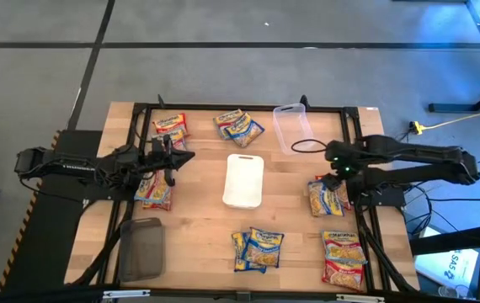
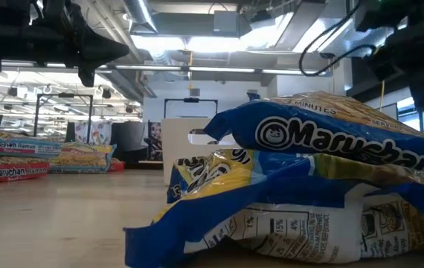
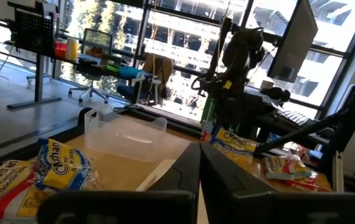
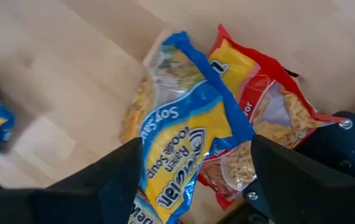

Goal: Sort Maruchan noodles
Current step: Put the blue noodle pack in the white bin

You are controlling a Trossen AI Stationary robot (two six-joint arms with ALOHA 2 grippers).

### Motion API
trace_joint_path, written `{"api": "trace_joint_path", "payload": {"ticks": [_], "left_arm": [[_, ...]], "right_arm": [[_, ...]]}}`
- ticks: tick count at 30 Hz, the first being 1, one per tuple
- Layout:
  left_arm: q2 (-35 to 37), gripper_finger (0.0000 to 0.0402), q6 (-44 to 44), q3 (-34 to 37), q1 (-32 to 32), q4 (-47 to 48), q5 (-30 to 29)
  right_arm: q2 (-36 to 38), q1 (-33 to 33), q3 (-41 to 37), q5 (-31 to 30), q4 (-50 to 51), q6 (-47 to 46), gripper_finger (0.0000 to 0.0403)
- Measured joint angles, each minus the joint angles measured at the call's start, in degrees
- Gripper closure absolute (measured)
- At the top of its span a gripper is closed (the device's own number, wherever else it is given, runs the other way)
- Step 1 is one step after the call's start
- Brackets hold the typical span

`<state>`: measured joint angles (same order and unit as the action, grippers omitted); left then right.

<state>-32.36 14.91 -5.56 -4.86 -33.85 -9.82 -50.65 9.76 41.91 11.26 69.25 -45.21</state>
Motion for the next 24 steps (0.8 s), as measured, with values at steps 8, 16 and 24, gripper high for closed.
{"api": "trace_joint_path", "payload": {"ticks": [8, 16, 24], "left_arm": [[0.0, 0.0398, 0.0, 0.0, 0.0, 0.3, 0.1], [0.0, 0.0398, -0.5, 0.0, 0.0, 0.5, 0.1], [0.0, 0.0398, -0.8, 0.0, 0.0, 0.4, 0.1]], "right_arm": [[-10.2, 0.0, 0.0, 1.9, 0.0, 2.5, 0.0126], [-15.9, 0.0, -1.4, 5.4, -3.9, 6.7, 0.0160], [-16.0, 0.0, -1.7, 5.7, -9.2, 10.3, 0.0272]]}}
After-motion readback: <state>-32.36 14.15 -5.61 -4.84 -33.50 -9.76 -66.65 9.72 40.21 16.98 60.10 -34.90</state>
